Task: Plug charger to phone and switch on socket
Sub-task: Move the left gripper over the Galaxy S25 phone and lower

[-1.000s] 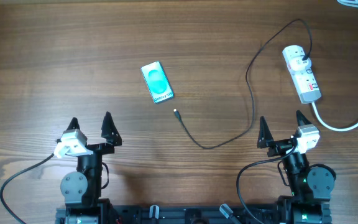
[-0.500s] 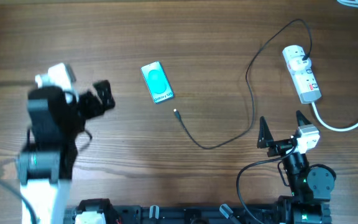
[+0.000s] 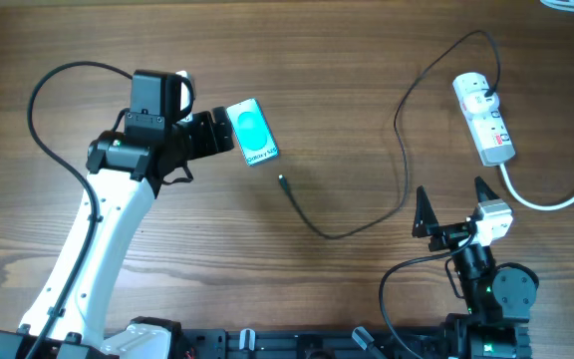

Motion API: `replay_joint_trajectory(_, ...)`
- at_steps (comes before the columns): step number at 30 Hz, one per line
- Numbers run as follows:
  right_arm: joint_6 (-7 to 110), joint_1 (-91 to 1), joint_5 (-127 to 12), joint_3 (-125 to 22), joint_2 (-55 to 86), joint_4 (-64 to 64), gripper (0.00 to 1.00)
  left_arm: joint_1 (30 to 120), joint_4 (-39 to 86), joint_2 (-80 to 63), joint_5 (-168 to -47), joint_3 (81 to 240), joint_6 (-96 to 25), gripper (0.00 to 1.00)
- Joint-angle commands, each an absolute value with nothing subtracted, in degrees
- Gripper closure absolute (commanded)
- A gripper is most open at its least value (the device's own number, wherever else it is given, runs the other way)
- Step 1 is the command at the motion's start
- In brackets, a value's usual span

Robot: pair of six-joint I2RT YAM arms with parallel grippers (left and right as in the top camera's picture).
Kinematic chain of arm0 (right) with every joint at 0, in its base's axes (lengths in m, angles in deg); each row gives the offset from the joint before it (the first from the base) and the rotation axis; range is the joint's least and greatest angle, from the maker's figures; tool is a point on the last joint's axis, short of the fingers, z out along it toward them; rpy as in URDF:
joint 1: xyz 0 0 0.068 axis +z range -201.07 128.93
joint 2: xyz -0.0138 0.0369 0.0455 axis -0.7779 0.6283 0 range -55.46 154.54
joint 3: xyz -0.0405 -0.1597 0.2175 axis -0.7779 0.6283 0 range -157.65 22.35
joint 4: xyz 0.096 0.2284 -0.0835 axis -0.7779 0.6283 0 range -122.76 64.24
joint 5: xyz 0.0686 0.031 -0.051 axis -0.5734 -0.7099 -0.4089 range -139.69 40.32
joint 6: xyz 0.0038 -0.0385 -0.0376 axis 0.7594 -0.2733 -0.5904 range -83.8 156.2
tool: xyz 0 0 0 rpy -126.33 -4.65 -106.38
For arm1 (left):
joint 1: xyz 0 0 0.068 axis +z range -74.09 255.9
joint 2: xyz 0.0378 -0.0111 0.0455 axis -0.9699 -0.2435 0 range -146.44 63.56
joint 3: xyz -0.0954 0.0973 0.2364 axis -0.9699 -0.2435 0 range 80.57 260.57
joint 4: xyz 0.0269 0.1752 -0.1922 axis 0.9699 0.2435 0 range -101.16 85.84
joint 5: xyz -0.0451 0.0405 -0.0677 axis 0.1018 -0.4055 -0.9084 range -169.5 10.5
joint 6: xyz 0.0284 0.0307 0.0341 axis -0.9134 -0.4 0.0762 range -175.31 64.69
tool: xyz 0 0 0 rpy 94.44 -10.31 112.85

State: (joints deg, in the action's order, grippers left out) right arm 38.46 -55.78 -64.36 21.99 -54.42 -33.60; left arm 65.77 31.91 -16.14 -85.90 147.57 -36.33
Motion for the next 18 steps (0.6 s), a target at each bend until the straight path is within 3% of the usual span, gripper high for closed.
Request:
replay_joint_trajectory(1,37.9,-56.1,-63.7,22.1,-54.9,-33.8,0.0,65.6,31.5,-16.6,-88.7,148.2,-32.5,0.77)
replay_joint_trajectory(2,37.8,-56.1,-63.7,22.1,-54.9,-33.8,0.0,65.5,31.6,-16.9,-88.7,148.2,-31.6,0.9)
replay_joint_trajectory(3,37.9,-56.1,-63.7,22.1,-54.9,-33.8,0.0,65.5,31.8,-17.2,-88.7,148.2,-31.0,0.95)
replay_joint_trajectory(18,37.8,-56.1,-63.7,22.1,-54.9,-33.8,0.0,63.6,33.3,-34.0,-88.7,148.0,-27.1,0.96)
